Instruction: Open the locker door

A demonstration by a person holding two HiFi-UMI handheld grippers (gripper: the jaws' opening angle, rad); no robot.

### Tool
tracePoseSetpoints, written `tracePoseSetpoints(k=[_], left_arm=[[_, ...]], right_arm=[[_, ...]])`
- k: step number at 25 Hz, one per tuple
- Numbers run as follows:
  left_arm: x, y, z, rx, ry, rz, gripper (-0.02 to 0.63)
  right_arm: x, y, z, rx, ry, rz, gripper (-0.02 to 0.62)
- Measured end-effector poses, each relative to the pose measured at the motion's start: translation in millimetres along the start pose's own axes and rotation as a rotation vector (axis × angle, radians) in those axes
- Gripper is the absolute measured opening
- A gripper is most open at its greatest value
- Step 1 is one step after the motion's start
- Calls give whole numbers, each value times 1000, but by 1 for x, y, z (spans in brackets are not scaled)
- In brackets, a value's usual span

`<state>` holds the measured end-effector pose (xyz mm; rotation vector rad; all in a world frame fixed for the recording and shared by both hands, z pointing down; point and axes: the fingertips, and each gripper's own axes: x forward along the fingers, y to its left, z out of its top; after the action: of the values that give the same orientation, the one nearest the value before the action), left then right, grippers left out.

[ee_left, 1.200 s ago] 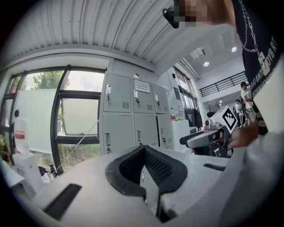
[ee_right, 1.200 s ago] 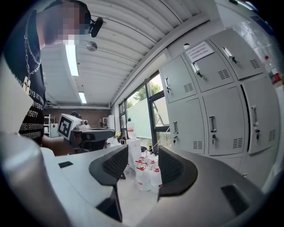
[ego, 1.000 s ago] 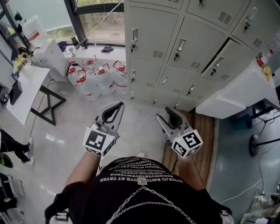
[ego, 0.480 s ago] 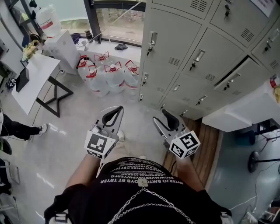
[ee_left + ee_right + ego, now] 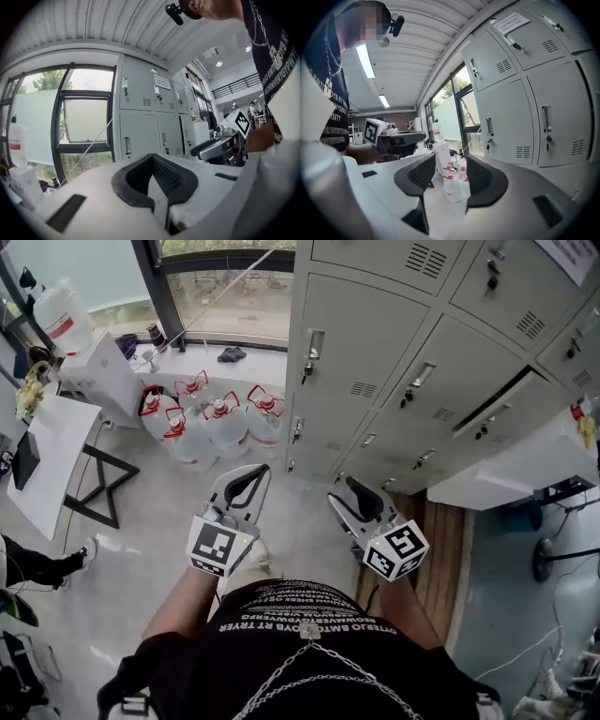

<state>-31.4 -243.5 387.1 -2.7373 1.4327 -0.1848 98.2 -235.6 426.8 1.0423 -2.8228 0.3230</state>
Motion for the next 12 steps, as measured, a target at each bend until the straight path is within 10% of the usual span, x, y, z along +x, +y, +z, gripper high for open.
tracePoseSetpoints(k=[12], left_arm=[[53, 110, -17, -46, -16, -103, 5]], right_arm=[[111, -28, 16, 15, 39, -90, 204]])
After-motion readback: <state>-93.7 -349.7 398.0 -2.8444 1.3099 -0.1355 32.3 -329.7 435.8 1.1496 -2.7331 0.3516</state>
